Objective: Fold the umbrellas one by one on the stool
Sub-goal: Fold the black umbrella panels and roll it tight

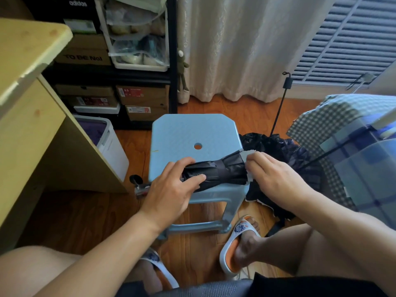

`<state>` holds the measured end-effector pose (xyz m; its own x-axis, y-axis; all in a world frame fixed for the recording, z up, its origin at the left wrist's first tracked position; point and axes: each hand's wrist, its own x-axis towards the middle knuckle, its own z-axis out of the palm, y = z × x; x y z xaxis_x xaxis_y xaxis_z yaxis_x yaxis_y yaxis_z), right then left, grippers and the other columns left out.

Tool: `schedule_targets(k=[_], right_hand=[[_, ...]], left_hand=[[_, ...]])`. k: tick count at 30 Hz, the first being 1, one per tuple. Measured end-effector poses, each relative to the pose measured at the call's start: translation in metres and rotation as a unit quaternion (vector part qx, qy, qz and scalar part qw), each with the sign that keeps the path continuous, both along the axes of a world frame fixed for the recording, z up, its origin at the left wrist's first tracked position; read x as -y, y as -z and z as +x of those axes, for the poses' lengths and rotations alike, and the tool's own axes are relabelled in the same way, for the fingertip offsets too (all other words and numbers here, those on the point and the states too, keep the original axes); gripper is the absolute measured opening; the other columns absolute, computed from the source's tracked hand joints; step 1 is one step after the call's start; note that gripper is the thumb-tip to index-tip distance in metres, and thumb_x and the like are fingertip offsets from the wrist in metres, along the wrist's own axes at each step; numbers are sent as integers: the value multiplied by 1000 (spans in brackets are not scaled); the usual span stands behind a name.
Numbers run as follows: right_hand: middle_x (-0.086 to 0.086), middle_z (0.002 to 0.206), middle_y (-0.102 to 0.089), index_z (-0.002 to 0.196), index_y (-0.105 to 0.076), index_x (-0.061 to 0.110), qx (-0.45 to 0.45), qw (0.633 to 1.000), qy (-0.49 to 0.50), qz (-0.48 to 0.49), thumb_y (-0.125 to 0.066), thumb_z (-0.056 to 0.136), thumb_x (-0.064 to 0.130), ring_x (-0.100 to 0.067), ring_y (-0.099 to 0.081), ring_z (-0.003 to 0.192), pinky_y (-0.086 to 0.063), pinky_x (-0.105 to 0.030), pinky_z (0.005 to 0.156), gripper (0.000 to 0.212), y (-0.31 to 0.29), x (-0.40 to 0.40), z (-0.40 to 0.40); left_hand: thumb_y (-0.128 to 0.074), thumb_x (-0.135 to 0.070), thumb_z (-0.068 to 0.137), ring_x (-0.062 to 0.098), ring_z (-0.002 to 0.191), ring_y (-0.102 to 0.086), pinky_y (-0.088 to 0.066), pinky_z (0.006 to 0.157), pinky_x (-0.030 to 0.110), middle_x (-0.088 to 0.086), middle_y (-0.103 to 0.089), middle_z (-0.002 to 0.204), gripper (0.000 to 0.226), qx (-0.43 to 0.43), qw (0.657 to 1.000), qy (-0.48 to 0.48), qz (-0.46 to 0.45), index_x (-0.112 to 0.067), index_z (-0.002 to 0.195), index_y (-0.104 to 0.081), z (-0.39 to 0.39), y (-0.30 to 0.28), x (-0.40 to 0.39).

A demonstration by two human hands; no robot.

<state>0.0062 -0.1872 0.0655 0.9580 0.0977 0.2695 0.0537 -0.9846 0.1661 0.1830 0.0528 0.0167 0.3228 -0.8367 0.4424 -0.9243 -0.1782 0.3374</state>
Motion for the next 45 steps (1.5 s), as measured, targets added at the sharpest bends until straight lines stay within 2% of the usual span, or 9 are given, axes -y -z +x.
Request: schedule_targets(k=[3,7,13,22,30,32,35,40,45], right_hand=[[-18,119,-57,115,-62,-4,10,999,18,43,-47,101,1,-32,-65,90,-59,-36,69,22,-3,3,-6],[-14,130,-57,126,-62,3,-6,999,34,24,-67,98,19,-27,-67,78,-56,-37,54,33,-9,-7,9],[-15,119,-59,120,-65,0,-51,998,29,-14,-69,79,-6,-31,-63,64,-54,-42,51,42,-4,0,12],[-15,107,-62,103,-67,0,-16,998,-48,-36,-44,97,-6,-29,-63,76,-57,-40,62,25,4,12,3],[-9,109,-61,104,-69,6,-7,999,-16,47,-55,102,12,-26,-64,82,-57,-38,60,15,-7,0,0],[-5,120,-59,119,-68,9,19,993,34,114,-53,106,22,-23,-67,80,-57,-37,57,24,-17,1,4],[-3,127,-58,129,-66,12,-24,995,38,86,-62,100,22,-25,-70,86,-59,-42,60,30,-17,5,10],[-11,120,-64,124,-68,4,-18,999,-29,36,-60,103,22,-29,-67,101,-60,-42,82,29,-4,4,-5],[-10,118,-61,129,-67,4,-11,997,2,78,-56,101,18,-28,-68,80,-61,-42,70,33,-8,-1,3]], left_hand=[[-76,-13,89,28,100,-56,-59,68,41,7,-60,137,34,16,1000,6,5,-20,121,-71,1,2,0],[-81,-8,84,25,96,-54,-57,69,38,3,-63,137,39,22,1000,13,3,-20,119,-72,-4,2,-1],[-77,-4,85,26,93,-53,-56,68,39,1,-63,139,41,42,999,23,1,-18,123,-71,-5,5,-2],[-80,1,82,26,91,-52,-56,68,39,0,-67,131,42,26,999,28,-12,-17,121,-74,1,7,-1],[-71,4,86,27,89,-55,-54,69,39,1,-69,127,37,56,998,29,-27,-15,117,-75,-6,10,-4],[-65,5,88,28,86,-56,-52,73,41,4,-70,122,31,96,994,37,-31,-12,112,-75,-12,14,-5],[-63,4,90,29,85,-56,-50,80,43,9,-67,110,25,150,986,65,-22,-11,107,-73,-22,16,-7],[-85,-12,79,24,88,-53,-57,74,39,11,-51,113,65,44,999,6,-5,-14,137,-55,-15,7,-7],[-89,-9,74,28,97,-53,-56,84,41,14,-43,127,81,57,998,-29,29,-1,146,-52,-16,6,-2]])
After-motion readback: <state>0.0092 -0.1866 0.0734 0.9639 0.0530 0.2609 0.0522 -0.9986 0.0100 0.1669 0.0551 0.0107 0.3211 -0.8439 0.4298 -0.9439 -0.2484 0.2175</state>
